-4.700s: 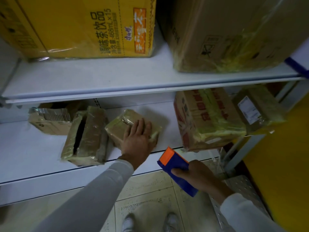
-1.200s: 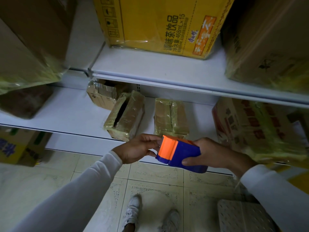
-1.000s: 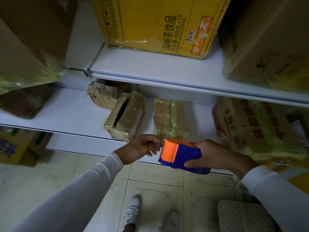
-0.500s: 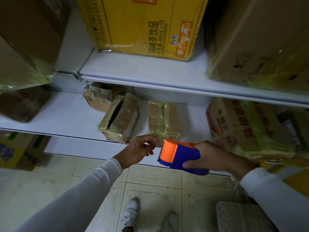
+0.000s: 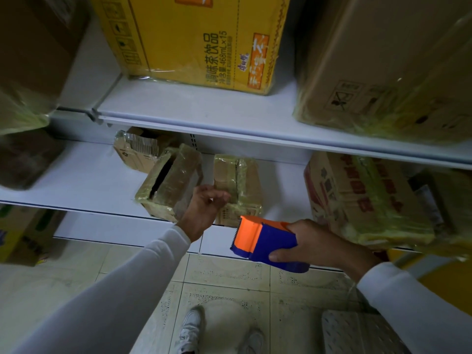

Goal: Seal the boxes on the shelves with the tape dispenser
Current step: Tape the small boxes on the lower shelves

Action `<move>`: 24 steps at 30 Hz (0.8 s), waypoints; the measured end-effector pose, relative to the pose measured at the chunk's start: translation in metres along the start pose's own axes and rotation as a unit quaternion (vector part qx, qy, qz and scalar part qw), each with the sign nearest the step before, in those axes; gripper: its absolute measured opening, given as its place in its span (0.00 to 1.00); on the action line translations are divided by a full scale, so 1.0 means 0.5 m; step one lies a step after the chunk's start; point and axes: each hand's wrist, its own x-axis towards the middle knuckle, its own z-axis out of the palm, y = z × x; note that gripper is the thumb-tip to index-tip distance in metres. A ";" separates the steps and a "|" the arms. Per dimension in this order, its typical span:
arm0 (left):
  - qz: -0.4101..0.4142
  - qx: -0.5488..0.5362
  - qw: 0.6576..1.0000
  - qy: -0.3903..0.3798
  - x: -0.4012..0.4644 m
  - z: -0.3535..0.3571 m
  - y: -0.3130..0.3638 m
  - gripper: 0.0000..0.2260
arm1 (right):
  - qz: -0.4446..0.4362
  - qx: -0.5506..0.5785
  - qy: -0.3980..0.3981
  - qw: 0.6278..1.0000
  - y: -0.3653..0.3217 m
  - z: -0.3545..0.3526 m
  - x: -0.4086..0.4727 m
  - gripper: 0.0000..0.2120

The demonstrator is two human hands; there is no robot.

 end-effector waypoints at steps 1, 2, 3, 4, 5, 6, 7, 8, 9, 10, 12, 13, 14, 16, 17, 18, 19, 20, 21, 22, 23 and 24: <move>-0.009 0.004 1.000 0.007 0.006 0.004 -0.005 0.04 | 0.000 0.000 0.001 1.000 0.003 0.001 0.000 0.22; -0.015 0.016 1.000 0.013 0.012 0.007 -0.011 0.04 | 0.001 0.001 0.003 1.000 0.006 0.001 0.000 0.22; -0.016 0.031 0.999 0.018 0.019 0.009 -0.017 0.05 | 0.002 0.001 0.005 1.000 0.008 0.002 0.001 0.22; -0.009 0.050 0.998 0.022 0.025 0.009 -0.024 0.05 | 0.003 0.002 0.006 1.000 0.009 0.003 0.002 0.23; 0.006 0.073 0.997 0.026 0.030 0.009 -0.031 0.06 | 0.003 0.002 0.006 1.000 0.011 0.003 0.003 0.23; 0.023 0.094 0.995 0.030 0.032 0.010 -0.037 0.06 | 0.004 0.001 0.006 1.000 0.012 0.004 0.005 0.23; 0.038 0.112 0.993 0.033 0.035 0.012 -0.045 0.05 | 0.007 -0.001 0.006 1.000 0.013 0.004 0.007 0.22; 0.048 0.130 0.990 0.034 0.036 0.014 -0.053 0.06 | 0.009 -0.003 0.008 1.000 0.013 0.004 0.010 0.22; 0.054 0.146 0.987 0.031 0.036 0.015 -0.060 0.07 | 0.013 -0.005 0.010 1.000 0.012 0.004 0.013 0.21; 0.050 0.154 0.987 0.023 0.037 0.014 -0.064 0.11 | 0.017 -0.007 0.013 1.000 0.010 0.004 0.015 0.21; 0.016 0.143 0.989 -0.009 0.042 0.003 -0.066 0.21 | 0.025 -0.010 0.019 0.999 0.002 0.004 0.023 0.23; 0.005 0.145 0.989 -0.023 0.047 -0.004 -0.064 0.24 | 0.026 -0.008 0.026 0.999 -0.001 0.004 0.026 0.24; 0.002 0.161 0.986 -0.033 0.051 -0.010 -0.061 0.25 | 0.028 -0.004 0.032 0.999 -0.005 0.003 0.029 0.24; 0.016 0.231 0.972 -0.041 0.054 -0.019 -0.048 0.26 | 0.035 0.010 0.042 0.998 -0.013 0.002 0.028 0.22; 0.032 0.265 0.963 -0.036 0.052 -0.022 -0.039 0.25 | 0.039 0.016 0.045 0.998 -0.017 0.000 0.026 0.21; 0.056 0.287 0.956 -0.023 0.048 -0.025 -0.030 0.24 | 0.042 0.020 0.050 0.998 -0.020 -0.001 0.022 0.19; 0.092 0.291 0.952 -0.005 0.045 -0.029 -0.022 0.22 | 0.041 0.021 0.055 0.997 -0.022 -0.002 0.019 0.17; 0.137 0.281 0.950 0.012 0.042 -0.034 -0.016 0.18 | 0.039 0.020 0.059 0.997 -0.025 -0.003 0.016 0.16; 0.181 0.264 0.947 0.019 0.039 -0.039 -0.011 0.14 | 0.035 0.018 0.063 0.997 -0.028 -0.003 0.015 0.16; 0.216 0.244 0.946 0.009 0.035 -0.044 -0.004 0.11 | 0.033 0.017 0.068 0.997 -0.030 -0.004 0.012 0.17; 0.236 0.220 0.946 -0.019 0.028 -0.049 0.004 0.09 | 0.034 0.017 0.072 0.997 -0.034 -0.003 0.009 0.18; 0.242 0.195 0.948 -0.062 0.020 -0.053 0.015 0.07 | 0.034 0.015 0.073 0.997 -0.037 -0.003 0.006 0.18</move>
